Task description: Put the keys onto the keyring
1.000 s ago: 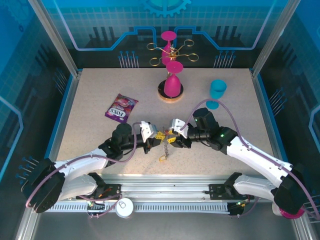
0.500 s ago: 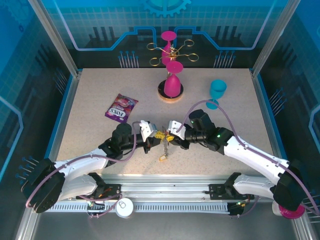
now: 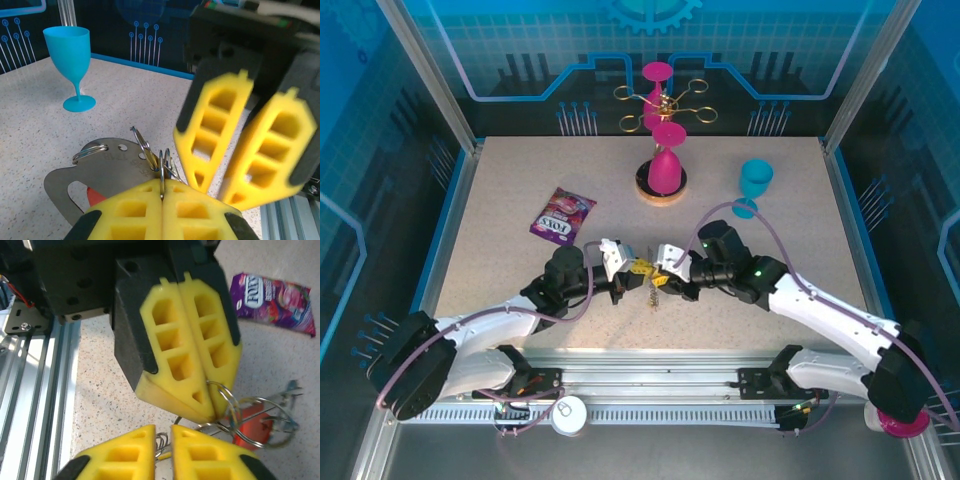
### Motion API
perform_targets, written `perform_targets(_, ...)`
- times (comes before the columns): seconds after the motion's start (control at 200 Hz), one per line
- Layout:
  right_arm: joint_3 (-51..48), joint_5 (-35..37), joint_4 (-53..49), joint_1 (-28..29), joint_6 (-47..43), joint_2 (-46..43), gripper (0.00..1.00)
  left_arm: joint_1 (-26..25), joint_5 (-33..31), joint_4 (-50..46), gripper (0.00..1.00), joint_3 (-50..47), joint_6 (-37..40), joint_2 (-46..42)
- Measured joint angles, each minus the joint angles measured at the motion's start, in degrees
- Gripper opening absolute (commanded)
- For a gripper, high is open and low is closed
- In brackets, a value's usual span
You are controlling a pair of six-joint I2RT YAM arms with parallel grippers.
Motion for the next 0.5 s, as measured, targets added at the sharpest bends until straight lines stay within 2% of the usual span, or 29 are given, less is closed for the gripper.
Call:
perform_targets(0.195, -1.22, -5.77, 0.68, -6.67, 2.1, -6.03, 0.17, 0.04, 1.86, 0.48, 0.0, 0.0, 3.23, 1.51)
perform_targets(0.5, -1.2, -10.25, 1.99, -7.08, 2.93, -2.86, 0.21, 0.04, 5.73, 1.95, 0.0, 0.0, 6.97, 2.45)
